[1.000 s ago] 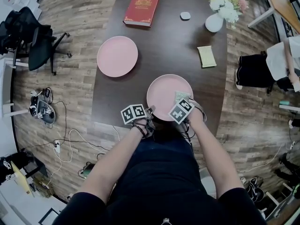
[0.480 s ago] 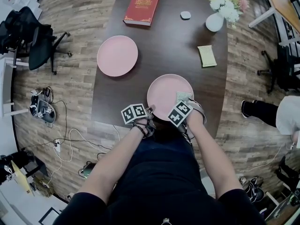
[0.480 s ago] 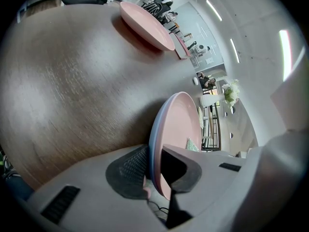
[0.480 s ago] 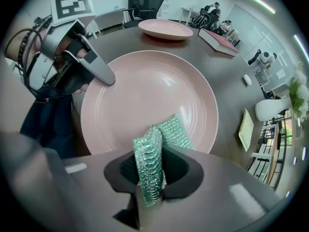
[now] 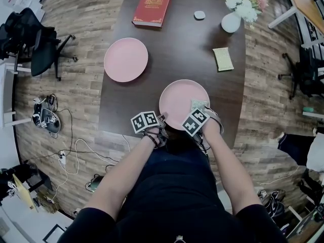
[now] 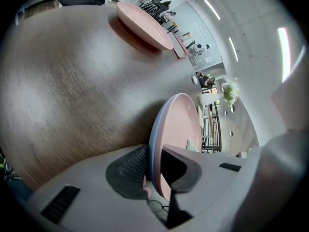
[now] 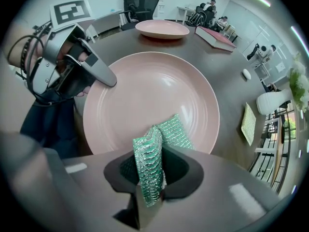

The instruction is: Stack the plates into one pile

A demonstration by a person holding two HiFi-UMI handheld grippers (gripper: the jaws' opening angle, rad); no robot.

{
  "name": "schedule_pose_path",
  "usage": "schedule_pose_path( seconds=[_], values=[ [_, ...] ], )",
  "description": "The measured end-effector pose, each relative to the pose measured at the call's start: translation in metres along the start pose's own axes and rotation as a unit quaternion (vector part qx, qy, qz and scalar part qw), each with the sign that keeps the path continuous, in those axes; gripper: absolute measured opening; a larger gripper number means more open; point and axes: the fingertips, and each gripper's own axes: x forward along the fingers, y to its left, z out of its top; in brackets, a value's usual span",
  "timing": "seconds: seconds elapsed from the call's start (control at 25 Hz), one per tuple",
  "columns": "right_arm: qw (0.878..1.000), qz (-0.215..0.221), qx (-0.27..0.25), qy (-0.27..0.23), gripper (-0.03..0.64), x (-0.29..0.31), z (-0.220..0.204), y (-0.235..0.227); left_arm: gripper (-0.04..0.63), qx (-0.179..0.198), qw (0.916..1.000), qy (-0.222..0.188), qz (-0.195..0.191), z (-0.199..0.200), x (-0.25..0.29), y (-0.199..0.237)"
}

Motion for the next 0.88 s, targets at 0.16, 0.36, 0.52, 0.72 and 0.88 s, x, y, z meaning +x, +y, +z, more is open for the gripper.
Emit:
schedule_pose_path(
  seconds=[0.16, 0.36, 0.52, 0.72, 0.88],
  values=[
    [1.000, 0.017, 0.011, -0.016, 0.084, 0.001, 0.002, 0.002, 0.049, 0.002, 1.0000, 0.003, -0.004, -0.001, 0.000, 0.000],
    [0.999, 0.032, 0.006, -0.040, 0.084, 0.001, 0.007, 0.004, 0.049, 0.005, 0.9999, 0.008, -0.011, 0.000, 0.000, -0.002],
    [0.998, 0.041, 0.001, -0.053, 0.084, 0.001, 0.012, 0.006, 0.051, 0.006, 0.9998, 0.010, -0.019, -0.001, 0.001, -0.001],
    [0.996, 0.057, -0.008, -0.070, 0.084, 0.001, 0.023, 0.011, 0.054, 0.008, 0.9995, 0.013, -0.029, -0.002, 0.001, -0.003],
    [0.994, 0.071, -0.020, -0.084, 0.084, -0.001, 0.037, 0.017, 0.057, 0.014, 0.9992, 0.014, -0.035, -0.001, 0.001, -0.004]
  ],
)
